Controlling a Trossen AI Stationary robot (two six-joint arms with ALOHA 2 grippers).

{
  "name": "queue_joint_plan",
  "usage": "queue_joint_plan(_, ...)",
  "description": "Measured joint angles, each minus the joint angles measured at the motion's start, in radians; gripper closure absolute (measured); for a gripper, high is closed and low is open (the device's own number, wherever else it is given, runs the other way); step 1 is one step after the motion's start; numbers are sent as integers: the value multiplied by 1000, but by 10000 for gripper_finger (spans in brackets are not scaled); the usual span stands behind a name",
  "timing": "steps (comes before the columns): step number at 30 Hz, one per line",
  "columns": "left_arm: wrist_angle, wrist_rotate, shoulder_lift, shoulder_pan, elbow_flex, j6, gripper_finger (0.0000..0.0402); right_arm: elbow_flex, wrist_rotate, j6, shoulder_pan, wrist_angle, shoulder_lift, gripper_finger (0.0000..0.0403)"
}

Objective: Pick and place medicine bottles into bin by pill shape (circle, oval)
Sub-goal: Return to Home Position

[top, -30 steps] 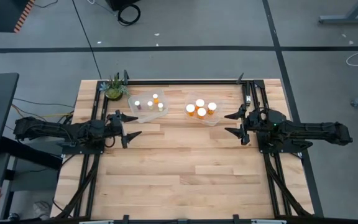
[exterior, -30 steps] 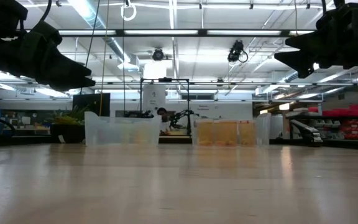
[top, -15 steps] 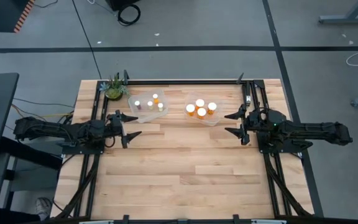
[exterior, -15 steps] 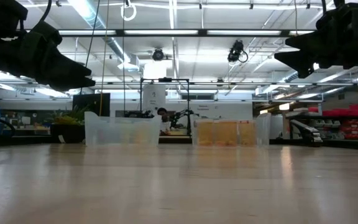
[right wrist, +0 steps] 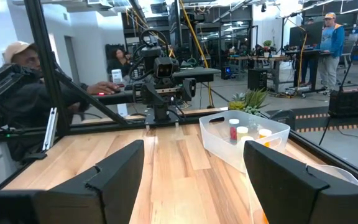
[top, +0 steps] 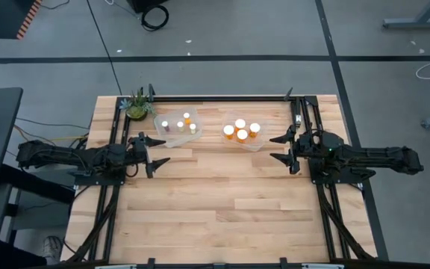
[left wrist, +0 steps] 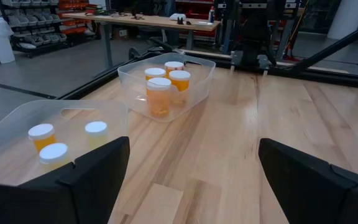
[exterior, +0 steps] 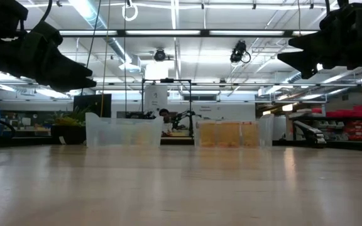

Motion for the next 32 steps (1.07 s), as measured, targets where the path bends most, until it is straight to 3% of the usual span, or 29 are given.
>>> queue_joint_plan(32,0,0,0,0,0,0,33,0,0,0,0,0,0,118)
